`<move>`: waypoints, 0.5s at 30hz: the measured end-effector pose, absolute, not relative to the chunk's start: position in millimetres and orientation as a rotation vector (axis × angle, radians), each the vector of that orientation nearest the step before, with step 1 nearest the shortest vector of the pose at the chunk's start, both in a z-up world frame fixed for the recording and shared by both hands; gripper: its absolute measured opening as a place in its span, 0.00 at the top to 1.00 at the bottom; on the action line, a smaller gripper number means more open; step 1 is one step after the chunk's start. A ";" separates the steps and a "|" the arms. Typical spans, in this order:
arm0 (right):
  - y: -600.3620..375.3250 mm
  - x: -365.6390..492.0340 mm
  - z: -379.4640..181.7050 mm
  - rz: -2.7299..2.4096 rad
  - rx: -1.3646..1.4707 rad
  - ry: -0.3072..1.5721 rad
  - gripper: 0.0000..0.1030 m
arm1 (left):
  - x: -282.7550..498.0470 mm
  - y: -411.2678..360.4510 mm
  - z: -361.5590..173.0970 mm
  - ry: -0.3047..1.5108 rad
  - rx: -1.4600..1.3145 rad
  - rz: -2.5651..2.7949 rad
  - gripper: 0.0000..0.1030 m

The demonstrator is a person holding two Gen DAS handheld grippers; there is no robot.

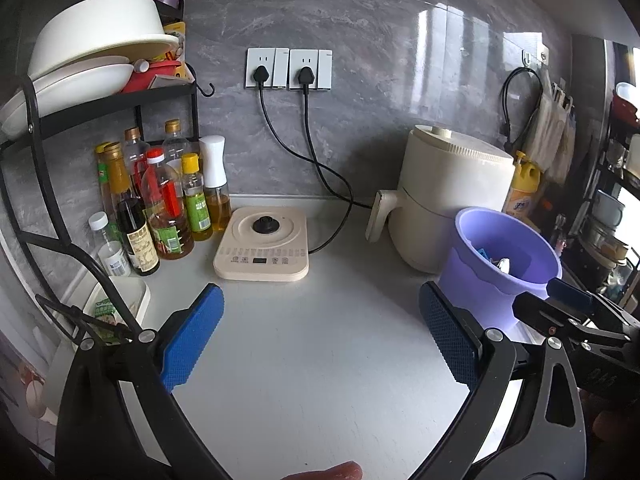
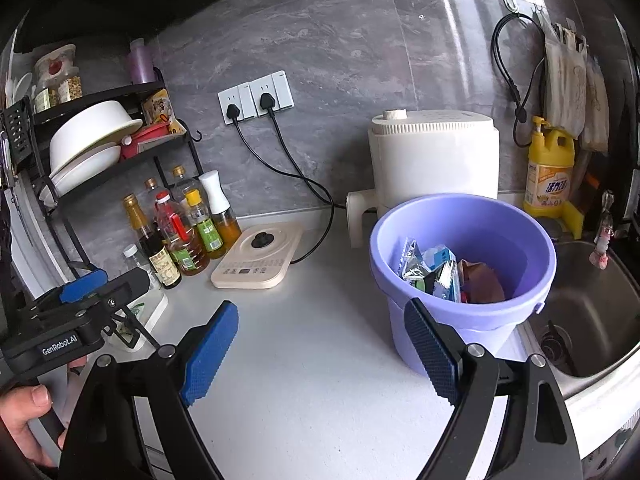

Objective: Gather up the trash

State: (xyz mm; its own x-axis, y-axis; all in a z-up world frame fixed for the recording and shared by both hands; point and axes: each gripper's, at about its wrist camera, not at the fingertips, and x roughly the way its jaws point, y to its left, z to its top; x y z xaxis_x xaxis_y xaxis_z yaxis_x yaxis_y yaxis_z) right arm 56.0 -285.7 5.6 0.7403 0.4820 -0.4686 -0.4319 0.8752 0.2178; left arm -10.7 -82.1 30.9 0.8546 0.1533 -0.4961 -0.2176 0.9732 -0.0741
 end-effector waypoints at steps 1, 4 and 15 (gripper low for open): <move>-286.8 55.2 5.7 0.501 0.095 0.539 0.19 | -10.6 -82.3 30.5 0.511 -0.129 0.195 0.06; -288.9 54.1 6.2 0.498 0.097 0.540 0.19 | -9.6 -82.4 29.8 0.515 -0.126 0.193 0.06; -289.4 58.9 5.5 0.484 0.107 0.541 0.18 | 0.5 -80.4 26.6 0.519 -0.122 0.199 0.06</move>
